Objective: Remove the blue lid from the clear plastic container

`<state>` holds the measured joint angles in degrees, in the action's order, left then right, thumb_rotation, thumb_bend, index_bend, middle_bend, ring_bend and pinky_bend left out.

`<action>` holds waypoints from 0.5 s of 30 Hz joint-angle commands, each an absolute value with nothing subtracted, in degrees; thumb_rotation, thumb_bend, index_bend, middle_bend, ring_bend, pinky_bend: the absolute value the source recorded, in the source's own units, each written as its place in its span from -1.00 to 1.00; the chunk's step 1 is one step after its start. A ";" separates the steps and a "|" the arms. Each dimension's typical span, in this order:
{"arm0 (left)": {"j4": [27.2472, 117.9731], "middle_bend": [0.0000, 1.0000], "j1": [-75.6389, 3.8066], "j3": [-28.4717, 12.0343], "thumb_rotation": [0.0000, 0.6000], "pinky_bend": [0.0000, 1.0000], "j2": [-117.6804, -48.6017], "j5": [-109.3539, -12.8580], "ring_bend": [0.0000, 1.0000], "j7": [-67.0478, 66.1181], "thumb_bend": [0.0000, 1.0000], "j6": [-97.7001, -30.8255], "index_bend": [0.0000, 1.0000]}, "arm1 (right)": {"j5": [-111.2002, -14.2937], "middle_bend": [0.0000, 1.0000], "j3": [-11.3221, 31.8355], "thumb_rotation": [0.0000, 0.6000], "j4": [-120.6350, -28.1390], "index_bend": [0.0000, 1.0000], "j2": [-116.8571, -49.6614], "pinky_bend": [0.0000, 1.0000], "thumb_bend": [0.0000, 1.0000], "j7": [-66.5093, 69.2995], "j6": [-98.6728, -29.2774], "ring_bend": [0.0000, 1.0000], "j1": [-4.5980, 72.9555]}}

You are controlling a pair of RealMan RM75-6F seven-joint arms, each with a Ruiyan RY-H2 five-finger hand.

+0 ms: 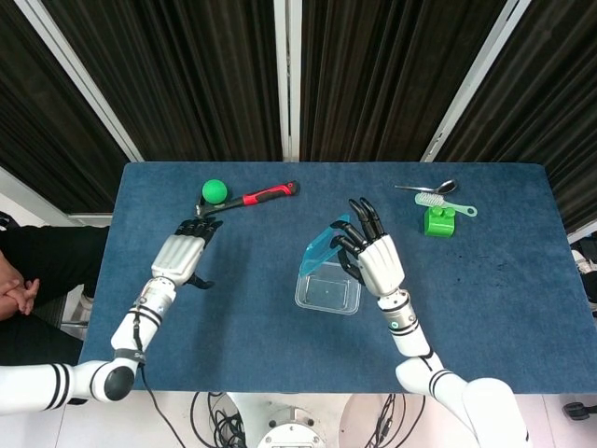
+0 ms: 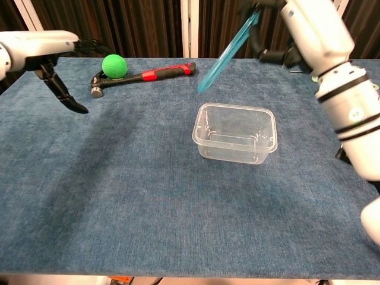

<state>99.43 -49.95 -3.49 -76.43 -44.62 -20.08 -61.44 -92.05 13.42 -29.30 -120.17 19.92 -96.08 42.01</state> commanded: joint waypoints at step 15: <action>98.52 -1.00 -40.53 -2.33 1.00 -1.00 -73.09 -49.76 -1.00 -20.50 -1.00 -70.29 -1.00 | -83.00 -0.64 16.32 1.00 -22.84 -0.18 -115.74 -1.00 0.07 21.09 -82.89 -1.00 39.99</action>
<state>98.82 -42.35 -2.73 -73.40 -48.73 -20.03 -68.15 -83.82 16.60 -22.94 -116.05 20.43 -84.62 40.66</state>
